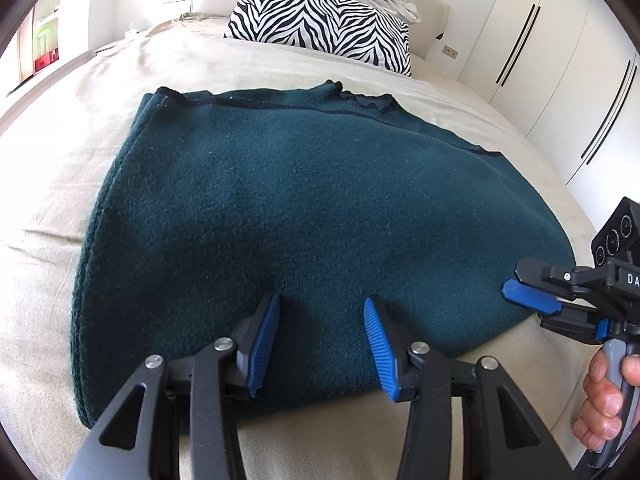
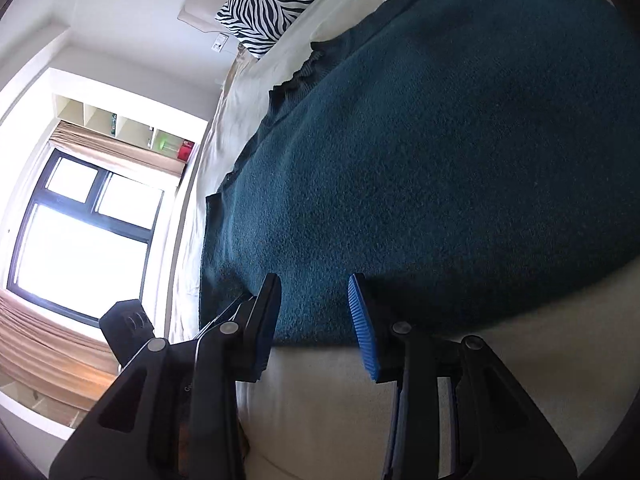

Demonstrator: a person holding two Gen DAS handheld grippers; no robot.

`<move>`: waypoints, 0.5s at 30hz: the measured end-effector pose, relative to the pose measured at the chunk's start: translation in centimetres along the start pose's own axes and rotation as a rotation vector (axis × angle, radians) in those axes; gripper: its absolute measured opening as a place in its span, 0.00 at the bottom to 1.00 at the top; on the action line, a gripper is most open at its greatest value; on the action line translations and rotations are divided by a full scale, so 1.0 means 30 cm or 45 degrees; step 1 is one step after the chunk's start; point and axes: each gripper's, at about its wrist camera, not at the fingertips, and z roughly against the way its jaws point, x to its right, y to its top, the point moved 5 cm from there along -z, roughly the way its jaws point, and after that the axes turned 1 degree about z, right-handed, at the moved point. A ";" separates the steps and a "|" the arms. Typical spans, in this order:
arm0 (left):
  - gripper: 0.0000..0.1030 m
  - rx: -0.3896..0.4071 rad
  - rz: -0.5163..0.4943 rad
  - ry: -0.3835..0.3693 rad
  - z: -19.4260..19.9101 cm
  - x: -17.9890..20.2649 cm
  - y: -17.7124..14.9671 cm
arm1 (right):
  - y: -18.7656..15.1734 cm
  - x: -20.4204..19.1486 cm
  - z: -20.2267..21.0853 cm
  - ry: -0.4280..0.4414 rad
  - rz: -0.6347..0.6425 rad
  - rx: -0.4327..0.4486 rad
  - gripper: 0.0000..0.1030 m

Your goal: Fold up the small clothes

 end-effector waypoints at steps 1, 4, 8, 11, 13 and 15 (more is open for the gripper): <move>0.46 0.001 0.006 -0.008 0.001 -0.005 0.000 | 0.011 0.024 0.004 0.041 -0.045 0.019 0.32; 0.46 0.005 0.027 -0.039 0.005 -0.016 0.000 | 0.026 0.095 0.088 0.055 -0.111 0.097 0.32; 0.45 0.015 0.118 -0.156 0.025 -0.054 0.003 | 0.045 0.185 0.213 0.026 -0.191 0.211 0.32; 0.45 0.032 0.234 -0.215 0.083 -0.115 0.004 | 0.065 0.226 0.300 -0.017 -0.231 0.292 0.32; 0.45 0.082 0.295 -0.203 0.150 -0.168 0.012 | 0.087 0.234 0.345 -0.032 -0.228 0.326 0.35; 0.48 0.159 0.335 -0.170 0.224 -0.226 0.035 | 0.101 0.210 0.362 -0.018 -0.208 0.348 0.49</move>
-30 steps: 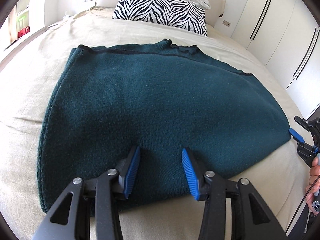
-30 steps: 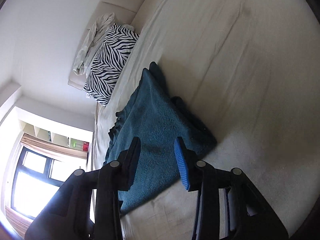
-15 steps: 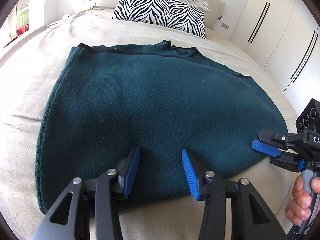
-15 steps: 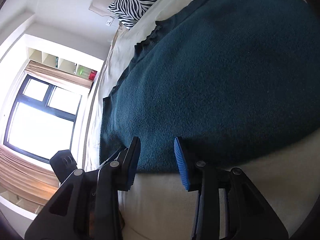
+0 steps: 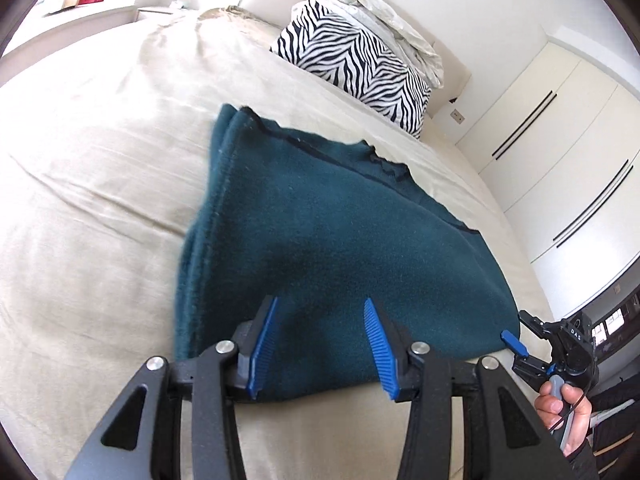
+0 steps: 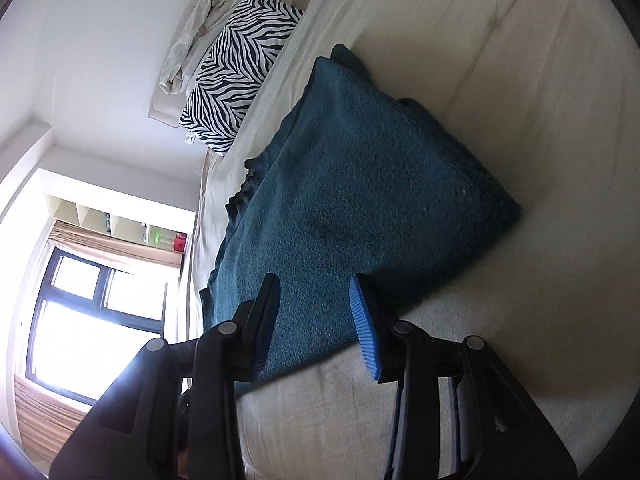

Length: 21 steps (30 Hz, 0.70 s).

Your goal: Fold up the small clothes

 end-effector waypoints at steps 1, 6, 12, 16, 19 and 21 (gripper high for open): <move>0.50 0.033 0.019 0.010 0.030 -0.022 0.026 | 0.006 -0.016 -0.004 0.014 0.011 0.000 0.52; 0.61 0.010 0.156 -0.040 0.036 -0.130 0.105 | -0.022 -0.229 -0.153 0.083 0.168 -0.125 0.52; 0.61 -0.148 0.425 -0.233 -0.066 -0.257 0.110 | -0.091 -0.437 -0.307 0.154 0.317 -0.297 0.52; 0.61 -0.167 0.554 -0.315 -0.083 -0.291 0.136 | -0.129 -0.524 -0.373 0.168 0.390 -0.387 0.52; 0.58 -0.189 0.565 -0.308 -0.086 -0.292 0.139 | -0.143 -0.589 -0.433 0.178 0.428 -0.432 0.52; 0.56 -0.179 0.579 -0.276 -0.062 -0.293 0.139 | -0.150 -0.619 -0.462 0.186 0.449 -0.452 0.52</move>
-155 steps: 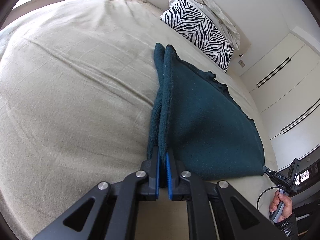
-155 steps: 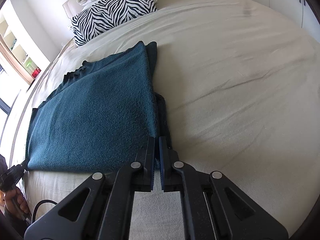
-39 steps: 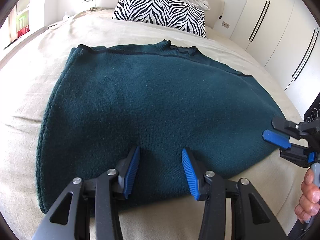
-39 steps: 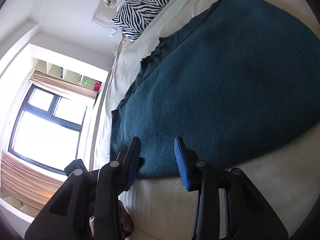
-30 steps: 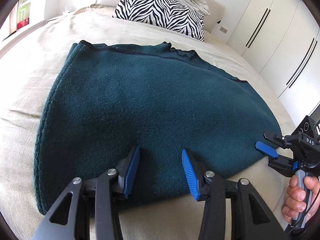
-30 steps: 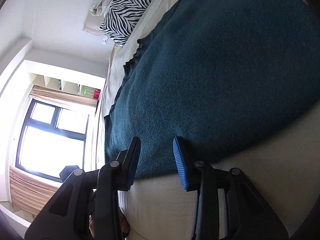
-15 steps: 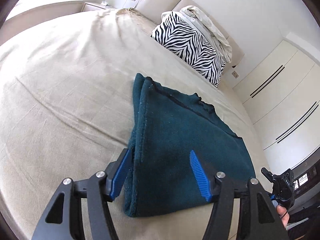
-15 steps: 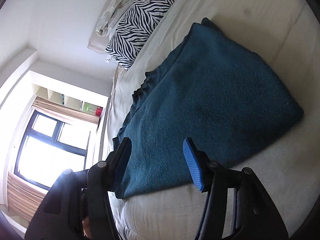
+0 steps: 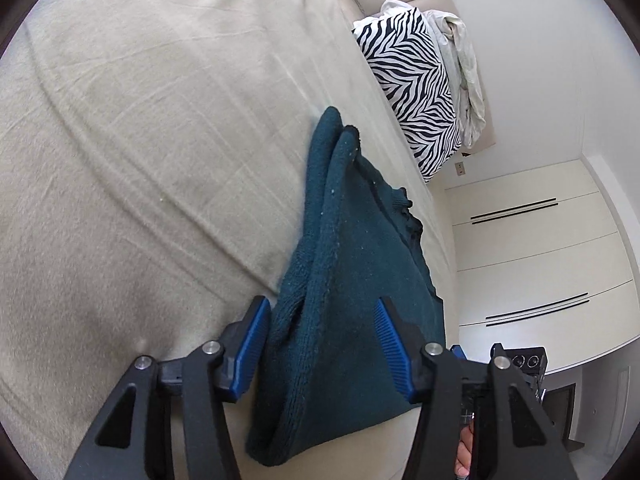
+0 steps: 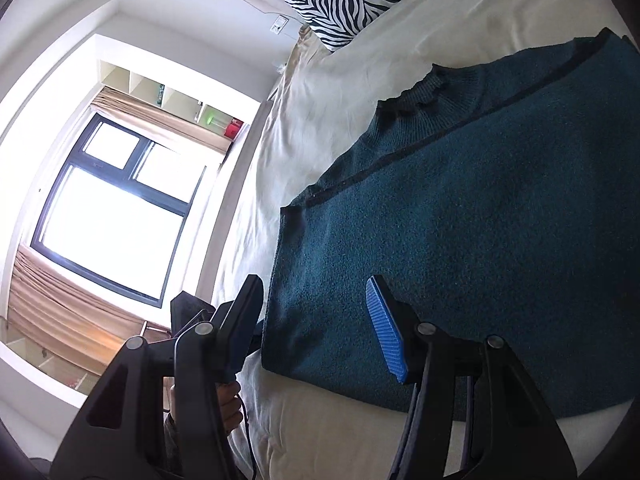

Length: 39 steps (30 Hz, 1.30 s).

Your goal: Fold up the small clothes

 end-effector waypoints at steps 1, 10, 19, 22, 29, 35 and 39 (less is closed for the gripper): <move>0.56 0.028 0.002 -0.009 0.022 0.002 0.000 | 0.006 -0.009 -0.015 0.006 0.011 -0.009 0.52; 0.64 -0.061 -0.065 0.019 -0.030 -0.007 0.013 | 0.009 0.016 -0.102 0.024 -0.036 -0.066 0.52; 0.34 -0.207 0.134 -0.178 -0.130 -0.011 -0.040 | 0.066 -0.047 -0.271 0.056 -0.017 -0.192 0.52; 0.21 -0.222 0.127 -0.173 -0.141 -0.018 -0.080 | 0.075 -0.055 -0.351 0.049 -0.009 -0.256 0.52; 0.17 -0.165 0.186 -0.241 -0.117 -0.027 -0.069 | 0.072 0.048 -0.476 -0.035 -0.049 -0.309 0.49; 0.17 -0.144 0.140 -0.254 -0.099 0.032 -0.073 | 0.079 0.071 -0.467 0.047 -0.074 -0.290 0.49; 0.17 -0.131 0.016 -0.244 -0.085 0.179 -0.064 | 0.138 0.121 -0.370 0.186 -0.253 -0.225 0.50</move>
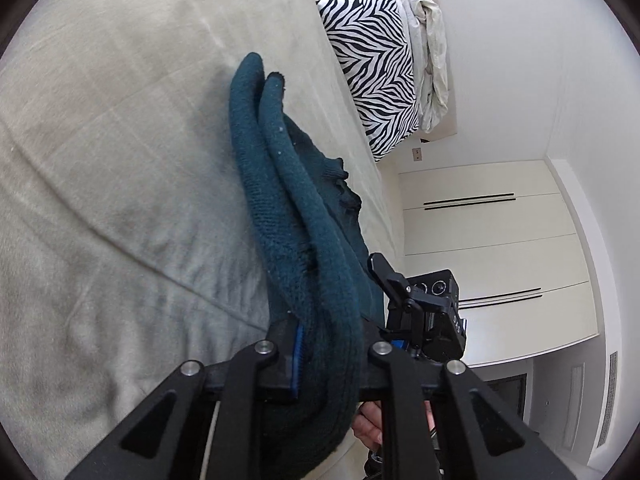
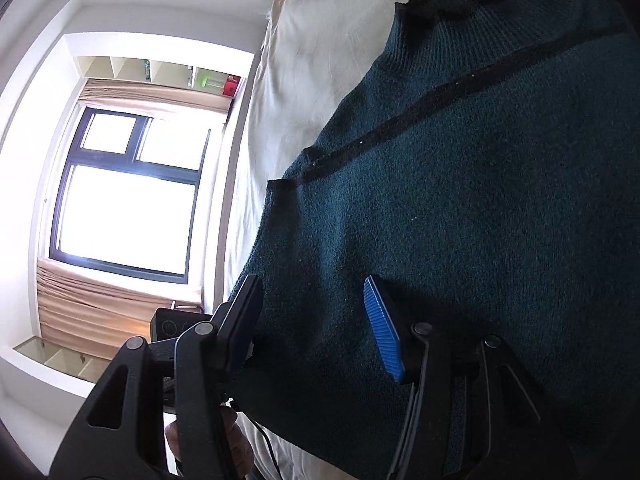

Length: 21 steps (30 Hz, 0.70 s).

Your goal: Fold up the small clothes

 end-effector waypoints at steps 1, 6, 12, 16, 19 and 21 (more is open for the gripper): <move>0.17 -0.004 -0.035 0.005 -0.009 0.042 -0.002 | 0.015 0.008 0.042 0.039 -0.019 0.025 0.50; 0.17 -0.077 -0.222 0.002 -0.153 0.275 -0.061 | 0.086 0.080 0.286 0.193 -0.123 0.160 0.65; 0.17 -0.273 -0.420 -0.037 -0.509 0.465 -0.247 | 0.151 0.213 0.547 0.262 -0.219 0.264 0.74; 0.28 -0.423 -0.441 0.034 -0.722 0.414 -0.370 | 0.159 0.333 0.614 0.264 -0.311 0.284 0.75; 0.43 -0.441 -0.453 0.001 -0.726 0.392 -0.417 | 0.153 0.368 0.627 0.309 -0.317 0.300 0.75; 0.43 -0.419 -0.483 -0.003 -0.688 0.391 -0.420 | 0.155 0.370 0.620 0.321 -0.305 0.290 0.75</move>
